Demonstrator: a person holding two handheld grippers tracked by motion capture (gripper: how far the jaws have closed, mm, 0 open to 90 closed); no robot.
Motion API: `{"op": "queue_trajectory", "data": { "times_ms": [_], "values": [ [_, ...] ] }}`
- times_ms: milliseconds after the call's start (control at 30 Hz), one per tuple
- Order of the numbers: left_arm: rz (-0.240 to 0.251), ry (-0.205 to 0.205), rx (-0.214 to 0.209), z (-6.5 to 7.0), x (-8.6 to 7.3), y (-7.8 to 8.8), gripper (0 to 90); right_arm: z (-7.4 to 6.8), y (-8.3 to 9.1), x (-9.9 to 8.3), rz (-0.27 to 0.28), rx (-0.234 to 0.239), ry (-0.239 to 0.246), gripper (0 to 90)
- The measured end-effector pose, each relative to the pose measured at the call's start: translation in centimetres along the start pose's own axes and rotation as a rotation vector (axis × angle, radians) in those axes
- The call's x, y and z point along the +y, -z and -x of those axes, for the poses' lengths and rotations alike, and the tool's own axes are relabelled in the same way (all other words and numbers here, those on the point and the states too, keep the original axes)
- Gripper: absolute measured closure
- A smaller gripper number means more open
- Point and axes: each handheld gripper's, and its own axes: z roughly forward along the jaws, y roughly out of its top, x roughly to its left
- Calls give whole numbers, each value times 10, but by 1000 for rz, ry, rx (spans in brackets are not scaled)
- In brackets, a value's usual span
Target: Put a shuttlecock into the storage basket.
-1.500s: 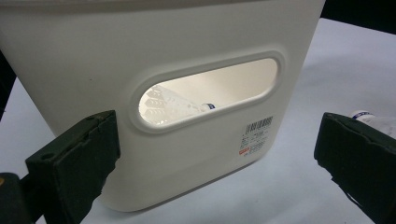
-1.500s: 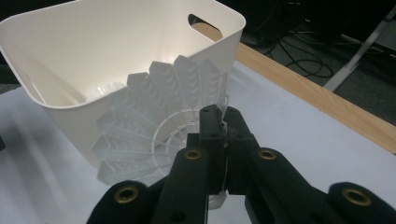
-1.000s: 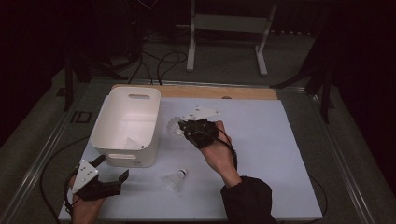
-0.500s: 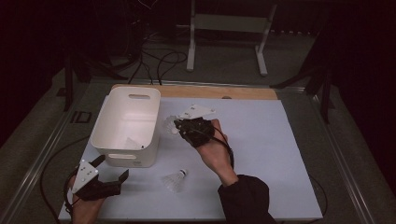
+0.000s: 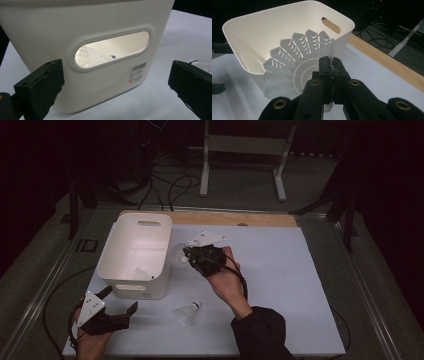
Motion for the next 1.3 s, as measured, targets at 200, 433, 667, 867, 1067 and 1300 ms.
{"op": "queue_trajectory", "data": {
  "times_ms": [200, 433, 667, 867, 1067, 1300],
  "values": [
    [0, 0, 0, 0, 0, 0, 11, -2, -1, 2, 3, 4, 1, 887],
    [0, 0, -1, 0, 0, 0, 11, -4, -3, 4, 5, 7, 4, 887],
    [1, 0, -2, 0, 0, 0, 11, -7, -3, 7, 10, 11, 8, 888],
    [1, 0, -2, 0, 0, 0, 11, -8, -4, 8, 13, 13, 12, 887],
    [0, 0, -3, 0, 0, 0, 11, -8, -6, 9, 11, 15, 13, 887],
    [1, 1, -4, 0, 0, 0, 11, -8, -7, 11, 13, 17, 14, 887]
  ]
}}
